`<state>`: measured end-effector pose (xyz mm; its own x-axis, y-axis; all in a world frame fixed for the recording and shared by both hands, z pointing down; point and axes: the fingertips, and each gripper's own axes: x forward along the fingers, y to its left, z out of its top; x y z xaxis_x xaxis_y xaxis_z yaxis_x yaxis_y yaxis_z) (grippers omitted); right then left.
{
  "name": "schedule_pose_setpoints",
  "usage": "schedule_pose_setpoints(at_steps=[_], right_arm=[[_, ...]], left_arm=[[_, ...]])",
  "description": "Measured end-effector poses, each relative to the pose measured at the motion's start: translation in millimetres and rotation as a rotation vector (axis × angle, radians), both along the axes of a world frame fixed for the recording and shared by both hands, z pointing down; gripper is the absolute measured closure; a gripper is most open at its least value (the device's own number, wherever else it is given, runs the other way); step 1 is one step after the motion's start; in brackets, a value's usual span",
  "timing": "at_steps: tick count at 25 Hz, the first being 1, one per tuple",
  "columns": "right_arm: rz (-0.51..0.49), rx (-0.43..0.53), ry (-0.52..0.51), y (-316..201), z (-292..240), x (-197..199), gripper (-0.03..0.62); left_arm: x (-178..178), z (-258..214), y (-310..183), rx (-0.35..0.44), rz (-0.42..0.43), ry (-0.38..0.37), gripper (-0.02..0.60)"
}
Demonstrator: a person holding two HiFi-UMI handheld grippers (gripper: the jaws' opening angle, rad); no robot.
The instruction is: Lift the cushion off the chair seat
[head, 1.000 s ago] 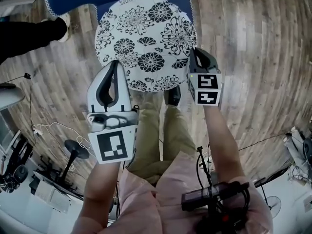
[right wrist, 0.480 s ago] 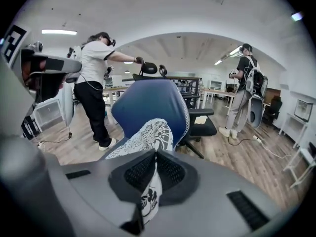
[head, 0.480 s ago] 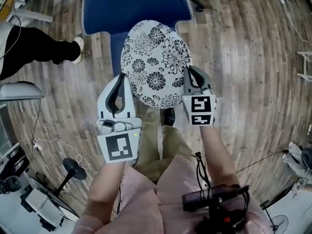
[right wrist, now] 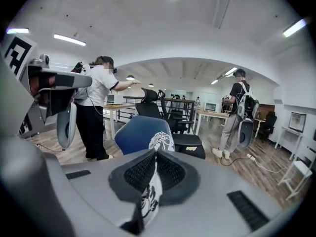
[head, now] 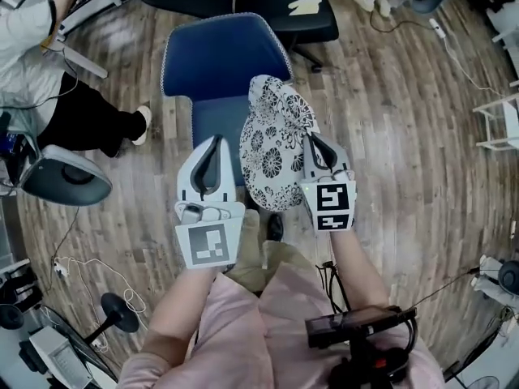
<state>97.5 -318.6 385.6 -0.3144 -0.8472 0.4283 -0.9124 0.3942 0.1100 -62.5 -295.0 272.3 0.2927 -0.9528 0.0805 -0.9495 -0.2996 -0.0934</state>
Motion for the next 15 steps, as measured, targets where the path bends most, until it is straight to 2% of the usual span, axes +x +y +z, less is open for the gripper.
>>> schedule_pose_setpoints(at_steps=[5, 15], right_arm=[[-0.006, 0.113, -0.028, 11, -76, 18, 0.591], [-0.017, 0.300, -0.086, 23, -187, 9, 0.589]], left_arm=[[28, -55, 15, 0.070, 0.021, 0.013, 0.571], [21, -139, 25, 0.208, 0.007, 0.042, 0.571]])
